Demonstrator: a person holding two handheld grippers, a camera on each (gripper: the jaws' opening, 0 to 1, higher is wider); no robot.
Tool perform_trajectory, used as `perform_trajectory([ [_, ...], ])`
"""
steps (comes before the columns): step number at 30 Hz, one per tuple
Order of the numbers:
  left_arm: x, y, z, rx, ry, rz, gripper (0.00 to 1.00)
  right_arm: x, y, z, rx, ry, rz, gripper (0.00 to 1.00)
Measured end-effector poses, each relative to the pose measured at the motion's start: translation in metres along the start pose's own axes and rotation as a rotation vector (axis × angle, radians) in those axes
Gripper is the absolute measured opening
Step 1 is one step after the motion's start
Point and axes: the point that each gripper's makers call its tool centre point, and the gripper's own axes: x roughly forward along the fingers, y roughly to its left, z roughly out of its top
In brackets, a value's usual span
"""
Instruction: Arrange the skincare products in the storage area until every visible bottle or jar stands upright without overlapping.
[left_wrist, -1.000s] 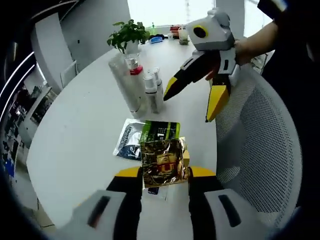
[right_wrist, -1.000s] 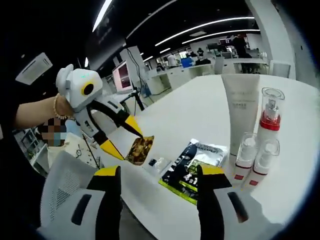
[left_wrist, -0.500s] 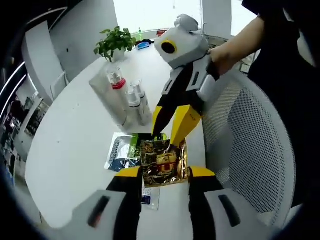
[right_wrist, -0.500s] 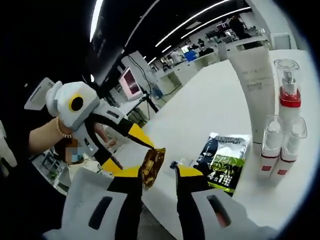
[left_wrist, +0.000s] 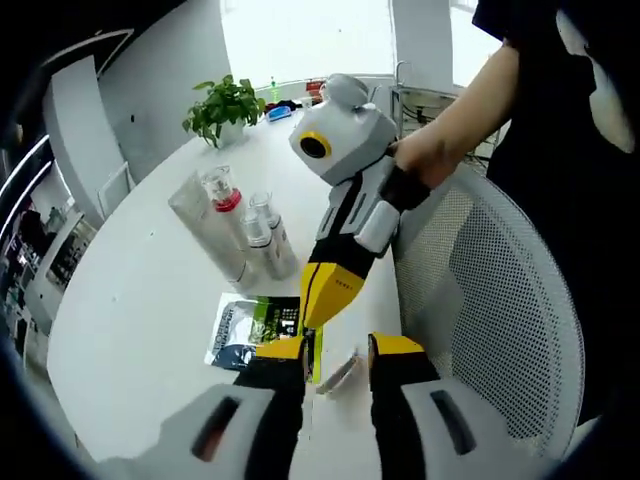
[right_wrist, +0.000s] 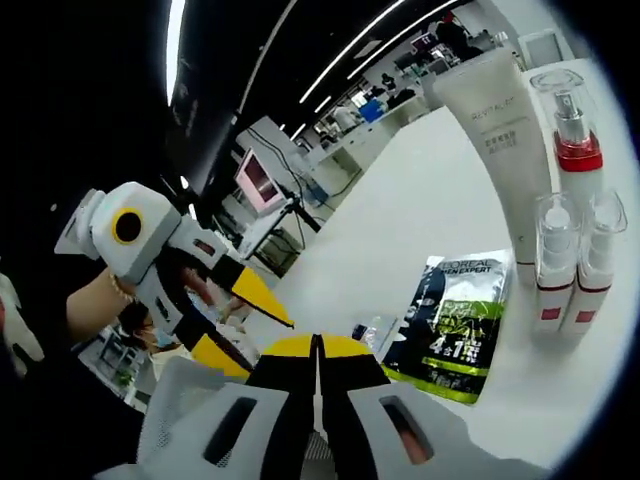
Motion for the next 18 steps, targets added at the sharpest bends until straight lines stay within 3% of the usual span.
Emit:
perform_trajectory([
  [1, 0.001, 0.000, -0.006, 0.005, 0.023, 0.009, 0.22, -0.001, 0.001, -0.002, 0.013, 0.002, 0.011, 0.01],
  [5, 0.003, -0.006, -0.010, -0.028, -0.002, -0.013, 0.26, -0.006, -0.003, -0.006, 0.010, 0.017, -0.003, 0.01],
  [9, 0.004, -0.002, -0.017, -0.033, 0.020, -0.005, 0.26, -0.005, -0.006, -0.008, 0.006, 0.023, -0.010, 0.01],
  [14, 0.009, 0.004, -0.025, -0.097, 0.022, 0.016, 0.31, -0.003, -0.005, -0.011, -0.065, 0.044, -0.012, 0.02],
  [18, 0.013, 0.002, -0.036, -0.151, 0.041, 0.042, 0.36, -0.003, -0.006, -0.016, -0.088, 0.055, -0.026, 0.15],
])
